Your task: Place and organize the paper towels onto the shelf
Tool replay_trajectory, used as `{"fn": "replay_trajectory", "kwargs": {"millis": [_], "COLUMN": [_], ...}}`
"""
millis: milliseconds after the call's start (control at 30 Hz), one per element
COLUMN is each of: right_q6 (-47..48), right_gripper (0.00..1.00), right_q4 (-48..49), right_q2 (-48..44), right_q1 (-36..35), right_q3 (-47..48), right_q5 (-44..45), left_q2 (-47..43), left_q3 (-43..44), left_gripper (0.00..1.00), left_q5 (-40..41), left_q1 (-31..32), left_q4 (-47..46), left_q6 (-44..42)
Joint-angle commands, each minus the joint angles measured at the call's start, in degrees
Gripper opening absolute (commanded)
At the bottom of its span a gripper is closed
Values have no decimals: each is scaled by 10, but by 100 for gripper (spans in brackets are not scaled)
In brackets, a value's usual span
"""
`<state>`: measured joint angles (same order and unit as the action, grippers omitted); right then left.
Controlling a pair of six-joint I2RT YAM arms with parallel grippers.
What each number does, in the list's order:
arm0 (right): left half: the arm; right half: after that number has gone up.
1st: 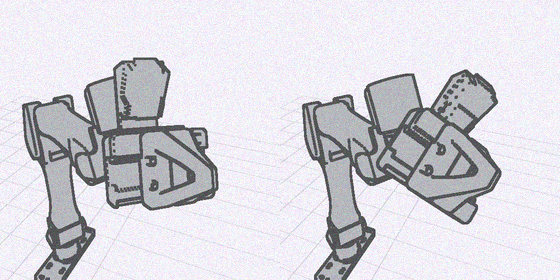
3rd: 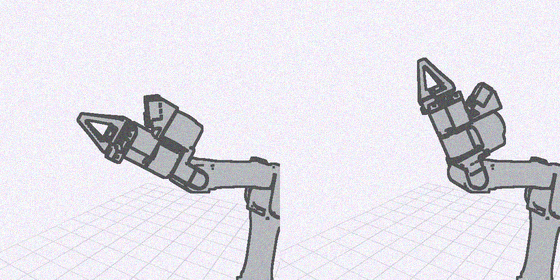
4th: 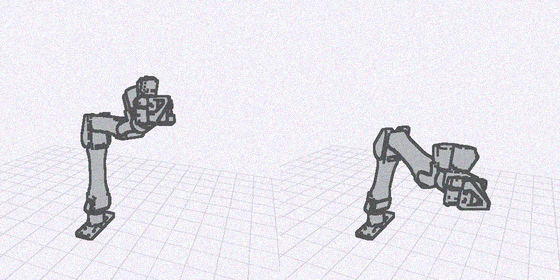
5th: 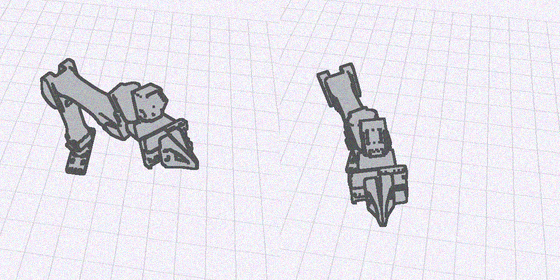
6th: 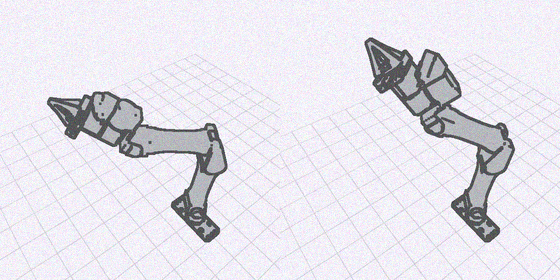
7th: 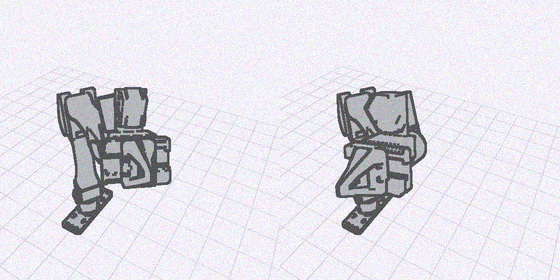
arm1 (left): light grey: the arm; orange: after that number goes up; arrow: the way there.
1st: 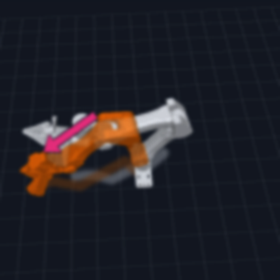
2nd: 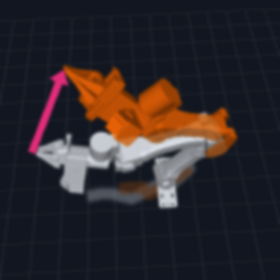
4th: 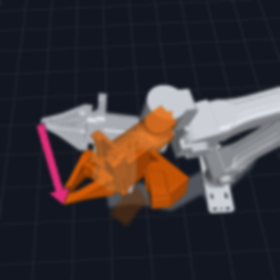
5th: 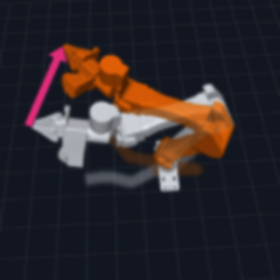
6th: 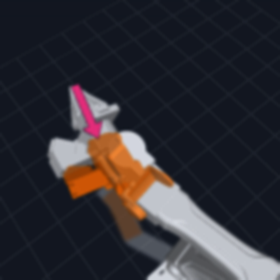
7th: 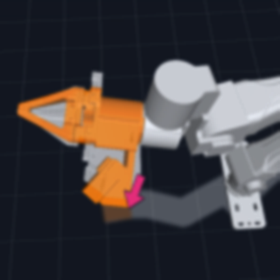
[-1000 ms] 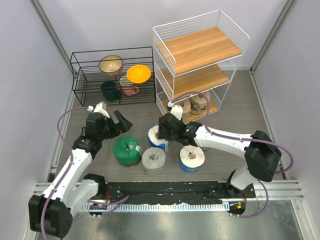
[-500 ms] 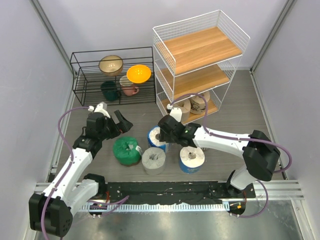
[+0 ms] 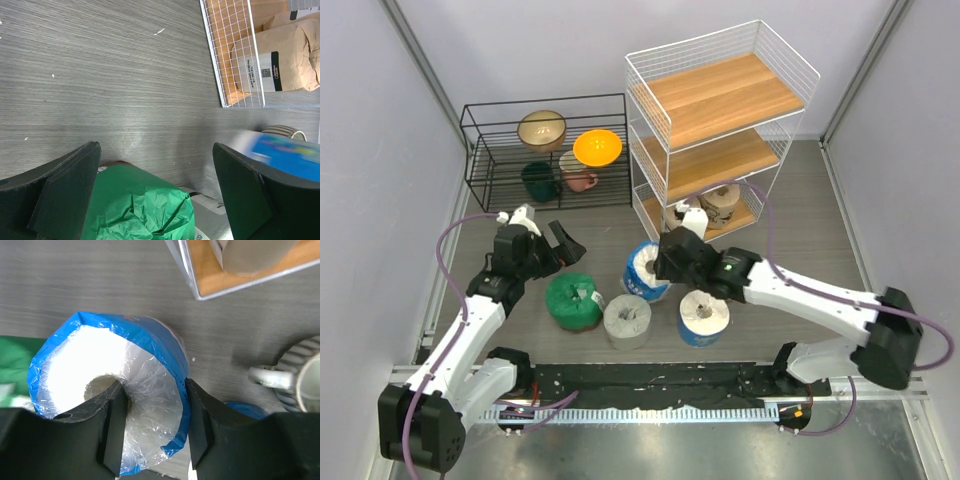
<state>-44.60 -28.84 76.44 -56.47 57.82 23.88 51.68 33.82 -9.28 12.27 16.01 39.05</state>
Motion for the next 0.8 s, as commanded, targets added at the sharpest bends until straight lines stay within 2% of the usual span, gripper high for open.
{"fn": "replay_trajectory", "kwargs": {"millis": [0,133,200,400,633,767], "right_q6": [21,29,27,21,32,55], "right_gripper": [23,24,25,25,25,25], "right_q4": [3,-63,-111,-250,-274,-247], "right_q2": [-111,-155,-178,-209,-216,-231], "right_q1": [-1,0,-1,0,4,5], "right_q3": [38,69,81,162,243,244], "right_q5": [16,20,48,240,367,417], "left_q2": [1,2,2,6,14,11], "left_q3": [4,3,4,4,6,6], "left_gripper": [100,100,100,100,100,100], "left_q5": [-14,-14,-16,-21,-21,-21], "left_q1": [1,2,1,1,2,2], "left_q4": [-28,-31,-31,-33,-34,-27], "left_q6": [5,6,6,7,7,5]}}
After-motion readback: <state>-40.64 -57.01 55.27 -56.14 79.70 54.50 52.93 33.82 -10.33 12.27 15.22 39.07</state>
